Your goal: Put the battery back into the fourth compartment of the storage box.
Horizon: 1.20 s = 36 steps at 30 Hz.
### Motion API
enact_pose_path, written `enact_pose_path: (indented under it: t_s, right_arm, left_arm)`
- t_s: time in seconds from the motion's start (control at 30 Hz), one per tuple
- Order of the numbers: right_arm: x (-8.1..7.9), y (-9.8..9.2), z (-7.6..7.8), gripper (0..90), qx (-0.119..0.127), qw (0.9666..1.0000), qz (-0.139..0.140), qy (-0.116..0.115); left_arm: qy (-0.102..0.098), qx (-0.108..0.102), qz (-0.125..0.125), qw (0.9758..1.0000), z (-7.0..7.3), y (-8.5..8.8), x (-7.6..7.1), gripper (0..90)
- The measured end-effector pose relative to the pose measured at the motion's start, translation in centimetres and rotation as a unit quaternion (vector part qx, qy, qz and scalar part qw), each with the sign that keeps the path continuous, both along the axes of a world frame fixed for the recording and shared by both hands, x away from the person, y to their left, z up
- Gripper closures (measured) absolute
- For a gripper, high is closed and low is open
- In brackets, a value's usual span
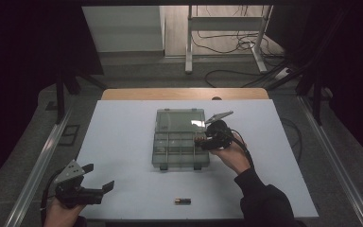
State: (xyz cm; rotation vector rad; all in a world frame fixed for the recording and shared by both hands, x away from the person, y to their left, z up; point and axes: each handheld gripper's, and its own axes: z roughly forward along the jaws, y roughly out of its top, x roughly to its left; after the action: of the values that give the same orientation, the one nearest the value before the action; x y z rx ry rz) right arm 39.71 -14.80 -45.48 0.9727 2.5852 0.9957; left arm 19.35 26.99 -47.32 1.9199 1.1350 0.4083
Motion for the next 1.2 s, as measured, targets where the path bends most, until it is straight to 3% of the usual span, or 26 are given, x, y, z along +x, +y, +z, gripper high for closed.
enact_pose_path:
  t_s: [0.33, 0.5, 0.6, 0.8, 1.2]
  right_arm:
    - [-0.8, -0.5, 0.4, 22.8, 0.024, 0.9987, 0.042, 0.016]
    - [-1.4, -0.6, 0.9, 17.0, 0.027, 0.9986, 0.044, -0.005]
    - [-1.9, -0.7, 1.1, 9.0, 0.032, 0.9985, 0.044, -0.008]
    - [-3.0, -0.7, 1.3, 2.0, 0.033, 0.9979, 0.053, -0.017]
    - [-5.0, -0.8, 1.5, 0.0, 0.032, 0.9966, 0.072, -0.025]
  left_arm:
    - [0.0, 0.002, -0.001, 1.0, 0.0, 0.0, 0.0, 1.5]
    - [0.0, 0.0, 0.0, 1.0, 0.0, 0.0, 0.0, 1.5]
    - [0.0, 0.0, 0.0, 1.0, 0.0, 0.0, 0.0, 1.5]
    - [-0.002, 0.0, -0.002, 1.0, 0.0, 0.0, 0.0, 1.5]
    - [-0.003, -0.007, -0.006, 1.0, 0.0, 0.1, -0.1, 0.3]
